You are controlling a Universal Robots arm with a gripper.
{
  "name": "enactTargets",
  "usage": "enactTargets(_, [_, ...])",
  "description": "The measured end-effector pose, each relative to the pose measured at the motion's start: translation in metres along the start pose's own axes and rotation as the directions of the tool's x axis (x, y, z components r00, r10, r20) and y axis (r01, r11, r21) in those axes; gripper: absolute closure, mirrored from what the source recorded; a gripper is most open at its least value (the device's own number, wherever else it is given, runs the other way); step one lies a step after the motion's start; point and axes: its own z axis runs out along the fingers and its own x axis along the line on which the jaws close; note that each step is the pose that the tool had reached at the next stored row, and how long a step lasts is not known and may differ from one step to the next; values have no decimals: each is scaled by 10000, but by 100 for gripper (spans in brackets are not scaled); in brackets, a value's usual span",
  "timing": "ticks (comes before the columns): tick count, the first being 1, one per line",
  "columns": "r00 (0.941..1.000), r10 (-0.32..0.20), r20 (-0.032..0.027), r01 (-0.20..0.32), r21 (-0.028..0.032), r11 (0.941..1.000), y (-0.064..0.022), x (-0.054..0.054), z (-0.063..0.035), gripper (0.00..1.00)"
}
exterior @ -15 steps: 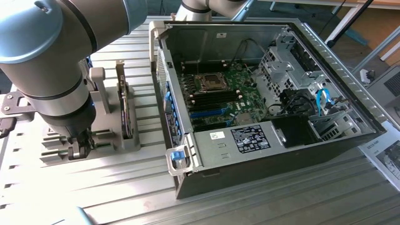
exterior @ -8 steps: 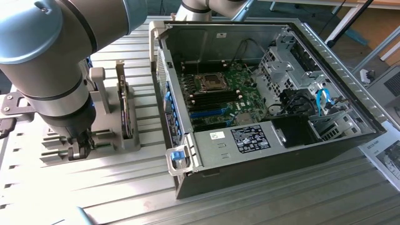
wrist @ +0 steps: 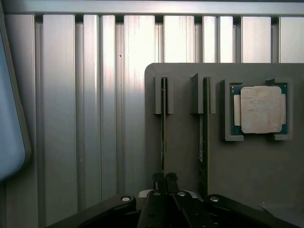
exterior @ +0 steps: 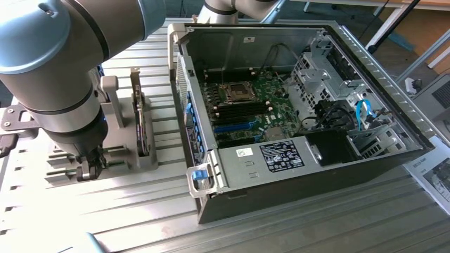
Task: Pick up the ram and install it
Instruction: 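Pick up the ram and move it above insertion slot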
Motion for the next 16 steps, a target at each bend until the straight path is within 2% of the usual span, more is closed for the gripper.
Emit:
enactTargets(8, [10000, 0, 0, 0, 0, 10000, 1, -1, -62, 88])
enactTargets(16, [10000, 0, 0, 0, 0, 10000, 5, -6, -208, 88])
